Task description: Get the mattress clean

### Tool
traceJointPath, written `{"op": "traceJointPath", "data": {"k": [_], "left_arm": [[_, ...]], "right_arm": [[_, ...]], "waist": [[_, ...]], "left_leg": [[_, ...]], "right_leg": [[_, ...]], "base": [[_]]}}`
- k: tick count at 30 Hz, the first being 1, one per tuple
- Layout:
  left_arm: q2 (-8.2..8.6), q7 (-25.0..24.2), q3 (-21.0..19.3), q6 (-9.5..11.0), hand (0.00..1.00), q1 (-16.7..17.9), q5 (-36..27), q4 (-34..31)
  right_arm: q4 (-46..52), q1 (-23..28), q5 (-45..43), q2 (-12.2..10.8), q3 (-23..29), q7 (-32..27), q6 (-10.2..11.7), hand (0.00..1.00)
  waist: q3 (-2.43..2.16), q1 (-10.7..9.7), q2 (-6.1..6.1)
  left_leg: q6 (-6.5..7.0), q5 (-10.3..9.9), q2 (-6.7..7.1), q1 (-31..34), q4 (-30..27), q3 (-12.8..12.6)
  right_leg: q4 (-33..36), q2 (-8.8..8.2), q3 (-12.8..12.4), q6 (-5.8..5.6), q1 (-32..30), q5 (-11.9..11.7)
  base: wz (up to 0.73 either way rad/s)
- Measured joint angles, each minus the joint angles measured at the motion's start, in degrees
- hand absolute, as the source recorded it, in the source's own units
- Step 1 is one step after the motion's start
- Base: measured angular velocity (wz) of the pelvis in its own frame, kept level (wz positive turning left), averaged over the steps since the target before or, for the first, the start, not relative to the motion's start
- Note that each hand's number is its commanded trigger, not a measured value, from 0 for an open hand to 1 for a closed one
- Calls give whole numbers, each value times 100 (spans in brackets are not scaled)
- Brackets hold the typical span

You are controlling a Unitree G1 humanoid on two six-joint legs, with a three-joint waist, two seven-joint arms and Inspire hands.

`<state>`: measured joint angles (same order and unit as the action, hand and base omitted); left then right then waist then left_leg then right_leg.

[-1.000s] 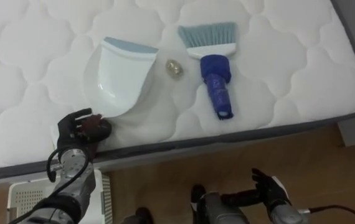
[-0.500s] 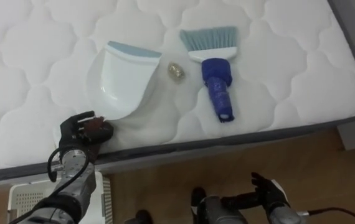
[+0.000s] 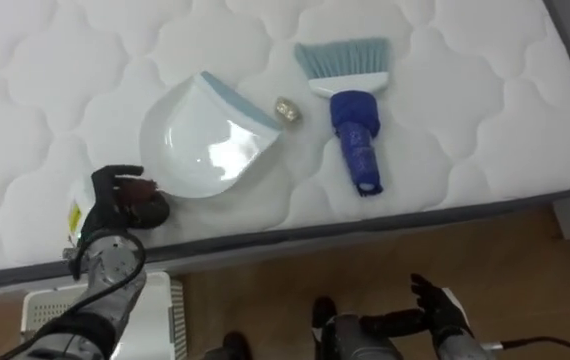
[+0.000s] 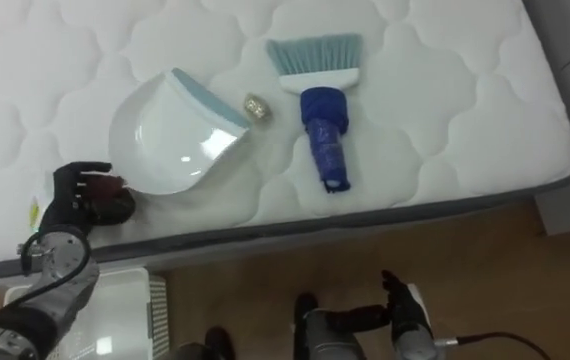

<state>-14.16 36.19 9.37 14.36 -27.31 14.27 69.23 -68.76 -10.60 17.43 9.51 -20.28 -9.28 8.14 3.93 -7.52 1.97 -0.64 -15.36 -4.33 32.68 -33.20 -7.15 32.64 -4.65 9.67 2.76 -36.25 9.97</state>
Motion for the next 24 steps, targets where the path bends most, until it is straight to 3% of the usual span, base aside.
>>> {"op": "traceJointPath", "data": {"k": [4, 8, 14, 24], "left_arm": [[-269, 441, 36, 7, 100, -20, 865, -66], [-351, 703, 260, -11, 100, -60, 1376, -70], [-504, 879, 761, -15, 100, -69, 1608, -68], [-611, 1378, 905, -4, 100, -96, 1920, -71]], "right_arm": [[-4, -2, 64, 59, 25, 26, 78, 0], [-22, -9, 405, 131, 33, 56, 98, 0], [-47, -11, 963, 196, 72, 70, 100, 0], [16, -181, 2182, 192, 664, -98, 111, 0]], "waist": [[43, -22, 92], [47, -22, 159], [62, -52, 200], [63, -57, 203]], "left_leg": [[2, -2, 2, 28, 9, 13], [4, -2, 31, 124, -44, 70], [7, -4, 14, 256, -154, 69], [16, -11, 13, 325, -164, -30]], "right_leg": [[18, -4, 30, -9, -16, 17], [92, -40, 65, -17, -95, 24], [94, -41, 67, -14, -193, 44], [217, -38, -45, -12, -347, 48]], "base": [[3], [9], [2], [-4]]}}
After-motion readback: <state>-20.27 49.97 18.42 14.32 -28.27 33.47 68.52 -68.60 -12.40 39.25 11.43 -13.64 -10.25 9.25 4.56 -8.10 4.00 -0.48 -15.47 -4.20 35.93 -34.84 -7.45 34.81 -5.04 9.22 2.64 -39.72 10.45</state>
